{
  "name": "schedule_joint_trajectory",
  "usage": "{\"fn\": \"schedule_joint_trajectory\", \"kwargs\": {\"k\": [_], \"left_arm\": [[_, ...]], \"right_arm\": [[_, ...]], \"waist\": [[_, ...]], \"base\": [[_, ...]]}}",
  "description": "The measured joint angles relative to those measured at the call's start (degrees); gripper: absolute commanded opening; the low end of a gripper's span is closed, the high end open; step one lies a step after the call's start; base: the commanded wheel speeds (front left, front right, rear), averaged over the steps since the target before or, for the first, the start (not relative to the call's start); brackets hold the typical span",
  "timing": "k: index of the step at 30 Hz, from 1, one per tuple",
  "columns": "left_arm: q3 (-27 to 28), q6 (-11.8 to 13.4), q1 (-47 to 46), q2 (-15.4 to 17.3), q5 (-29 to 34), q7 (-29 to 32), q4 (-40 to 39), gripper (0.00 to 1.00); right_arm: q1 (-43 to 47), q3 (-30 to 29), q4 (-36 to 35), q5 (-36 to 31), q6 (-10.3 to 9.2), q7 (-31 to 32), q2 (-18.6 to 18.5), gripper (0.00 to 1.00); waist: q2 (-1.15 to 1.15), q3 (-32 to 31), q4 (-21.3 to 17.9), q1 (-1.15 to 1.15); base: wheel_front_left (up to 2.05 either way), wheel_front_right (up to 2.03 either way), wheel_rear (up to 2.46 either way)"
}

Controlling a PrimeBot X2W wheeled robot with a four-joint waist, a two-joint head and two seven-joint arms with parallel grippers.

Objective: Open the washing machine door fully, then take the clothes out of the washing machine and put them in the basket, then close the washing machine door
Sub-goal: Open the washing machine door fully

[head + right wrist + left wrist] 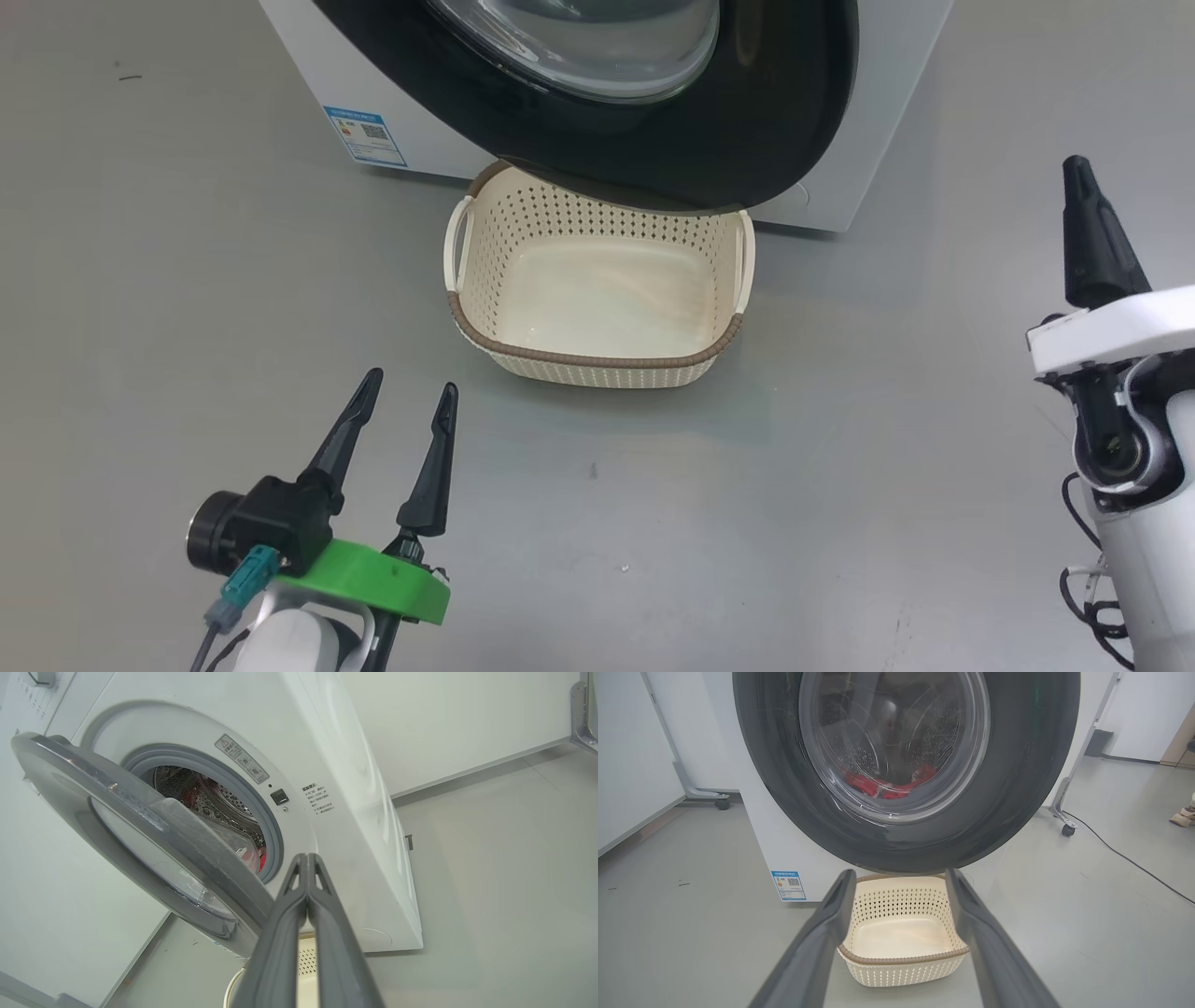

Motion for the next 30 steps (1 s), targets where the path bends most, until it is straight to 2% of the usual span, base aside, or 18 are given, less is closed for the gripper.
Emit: {"fn": "schedule_joint_trajectory", "kwargs": {"k": [7, 9, 20, 30], "left_arm": [[-1.4, 0.0, -1.4, 0.0, -0.3, 0.0, 0.0, 1.0], [-1.7, 0.0, -1.5, 0.0, -0.6, 0.0, 0.0, 1.0], [-3.9, 0.0, -3.6, 0.0, -1.5, 0.0, 0.0, 1.0], [-4.7, 0.6, -4.3, 0.0, -3.1, 0.0, 0.0, 1.0]], "right_arm": [[-6.3, -4.5, 2.5, 8.9, -0.14, 7.0, -0.3, 0.0], [-8.5, -5.4, 3.0, 11.5, -0.76, 9.1, -0.2, 0.0], [-18.2, -9.2, 6.1, 22.9, -6.02, 21.1, -0.2, 0.0], [-25.0, -11.5, 9.0, 30.7, -10.71, 28.9, 1.0, 0.0]], "waist": [[0.0, 1.7, 1.8, 0.0], [0.0, 2.2, 2.2, 0.0], [0.0, 5.2, 4.7, 0.0], [0.0, 7.0, 6.6, 0.0]], "base": [[0.0, 0.0, 0.0], [0.0, 0.0, 0.0], [0.0, 0.0, 0.0], [0.0, 0.0, 0.0]]}}
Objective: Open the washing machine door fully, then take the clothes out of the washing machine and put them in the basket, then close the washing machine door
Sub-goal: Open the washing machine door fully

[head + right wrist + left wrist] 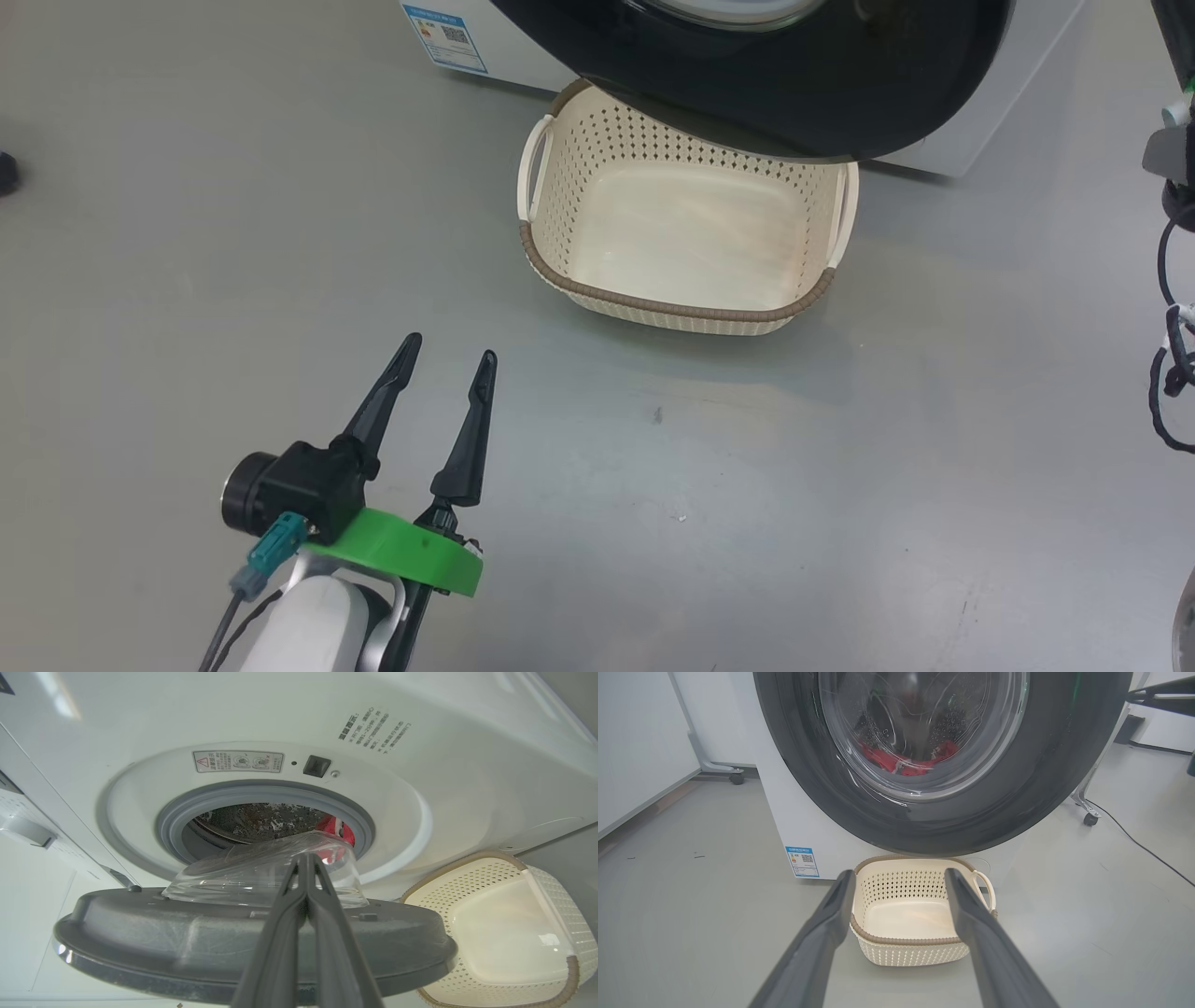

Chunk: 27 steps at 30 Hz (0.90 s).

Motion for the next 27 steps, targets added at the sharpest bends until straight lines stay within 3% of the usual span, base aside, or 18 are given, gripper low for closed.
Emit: {"fn": "schedule_joint_trajectory", "kwargs": {"k": [11, 27], "left_arm": [[-0.9, 0.7, -0.6, 0.0, -0.6, 0.0, 0.0, 1.0], [-1.4, 1.0, -0.7, 0.0, -1.0, 0.0, 0.2, 1.0]], "right_arm": [[-4.9, -1.7, 4.7, 6.1, -1.76, 6.5, 1.4, 0.0], [-7.1, -0.2, 9.9, 8.2, -1.79, 13.5, 1.4, 0.0]], "waist": [[0.0, 0.4, 1.0, 0.0], [0.0, 0.3, 2.0, 0.0]], "base": [[0.0, 0.0, 0.0], [0.0, 0.0, 0.0]]}}
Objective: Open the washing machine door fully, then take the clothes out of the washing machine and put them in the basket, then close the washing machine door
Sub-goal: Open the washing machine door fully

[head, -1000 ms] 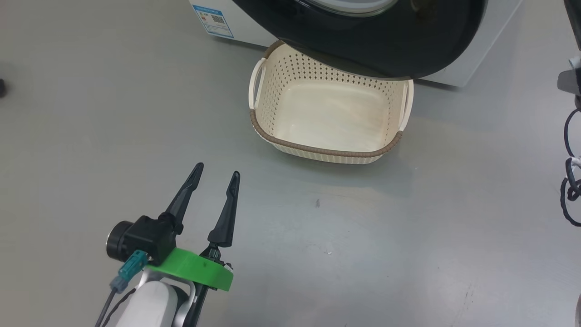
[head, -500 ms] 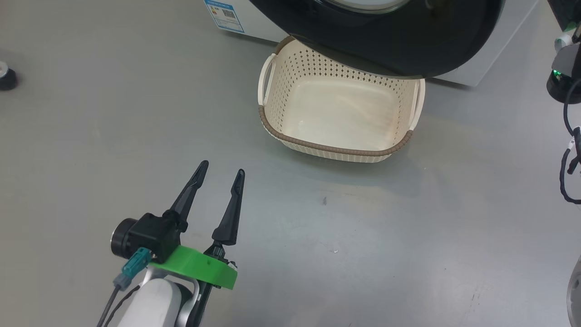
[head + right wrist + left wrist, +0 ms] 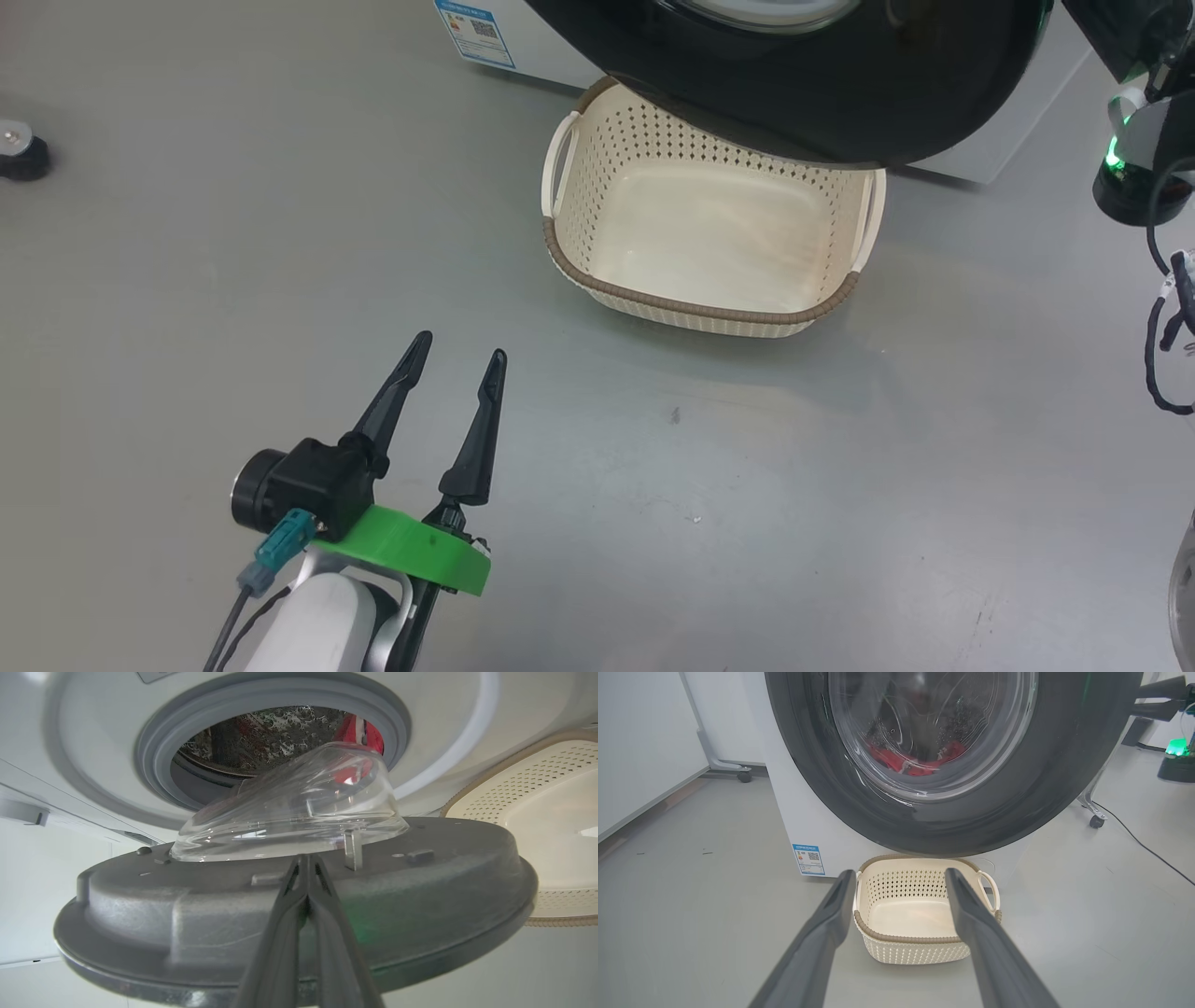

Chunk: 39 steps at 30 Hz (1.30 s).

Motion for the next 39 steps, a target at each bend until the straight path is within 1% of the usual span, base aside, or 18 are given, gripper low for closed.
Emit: {"fn": "schedule_joint_trajectory", "kwargs": {"k": [1, 9, 21, 39], "left_arm": [[0.0, 0.0, 0.0, 0.0, 0.0, 0.0, 0.1, 1.0], [0.0, 0.4, 0.0, 0.0, 0.1, 0.0, 0.7, 1.0], [0.0, 0.4, 0.0, 0.0, 0.6, 0.0, 1.7, 1.0], [0.7, 0.4, 0.2, 0.0, 1.1, 0.0, 1.7, 1.0]], "right_arm": [[-0.1, 0.1, 1.1, 0.5, 0.0, 1.1, -0.1, 0.0], [0.0, 0.2, 4.1, 1.4, -0.03, 3.4, -0.1, 0.0], [1.0, 1.1, 7.0, 2.8, -0.04, 6.8, 0.8, 0.0], [3.9, 5.2, 8.3, 3.2, -0.04, 11.2, 4.4, 0.0]], "waist": [[0.0, -0.1, 0.1, 0.0], [0.0, -1.2, 0.2, 0.0], [0.0, -3.6, 0.0, 0.0], [0.0, -6.0, -0.6, 0.0]], "base": [[0.0, 0.0, 0.0], [0.0, 0.0, 0.0], [0.0, 0.0, 0.0], [0.0, 0.0, 0.0]]}}
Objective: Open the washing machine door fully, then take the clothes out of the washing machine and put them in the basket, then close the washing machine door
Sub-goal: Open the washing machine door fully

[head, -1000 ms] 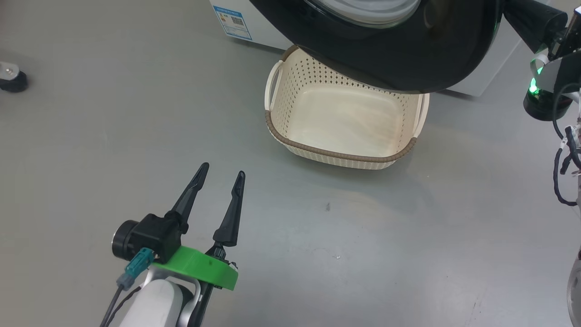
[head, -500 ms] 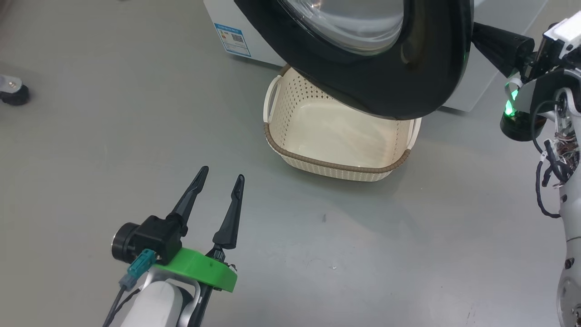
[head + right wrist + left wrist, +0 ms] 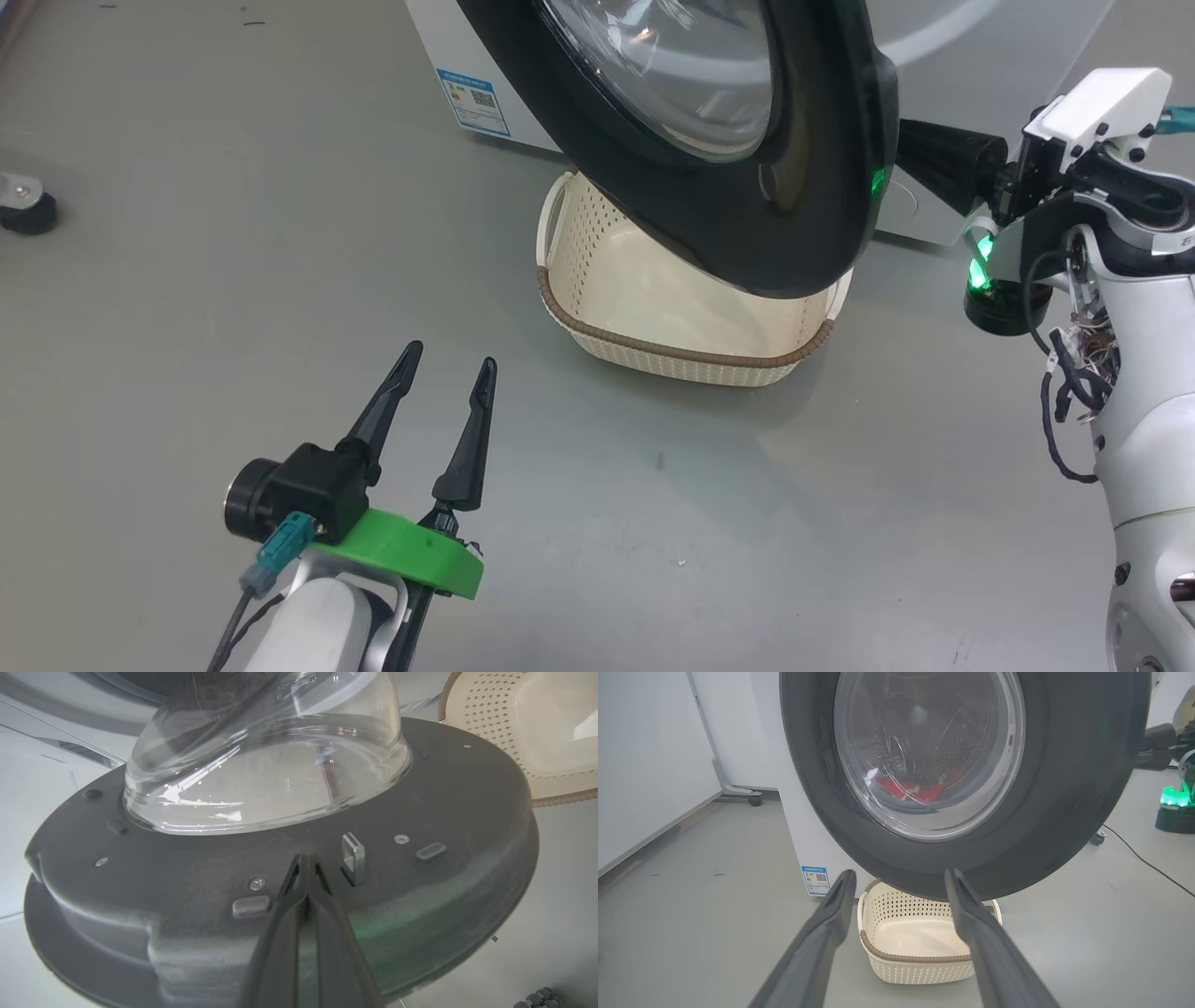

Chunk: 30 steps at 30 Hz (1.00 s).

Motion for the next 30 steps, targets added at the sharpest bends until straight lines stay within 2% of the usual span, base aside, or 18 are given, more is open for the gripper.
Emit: {"fn": "schedule_joint_trajectory", "kwargs": {"k": [30], "left_arm": [[0.7, 0.0, 1.4, 0.0, 1.0, 0.0, 0.0, 1.0]], "right_arm": [[5.5, 6.1, -2.2, 2.2, 0.0, 3.6, 4.4, 0.0]], "waist": [[0.0, -2.1, 0.2, 0.0]], "base": [[0.0, 0.0, 0.0]]}}
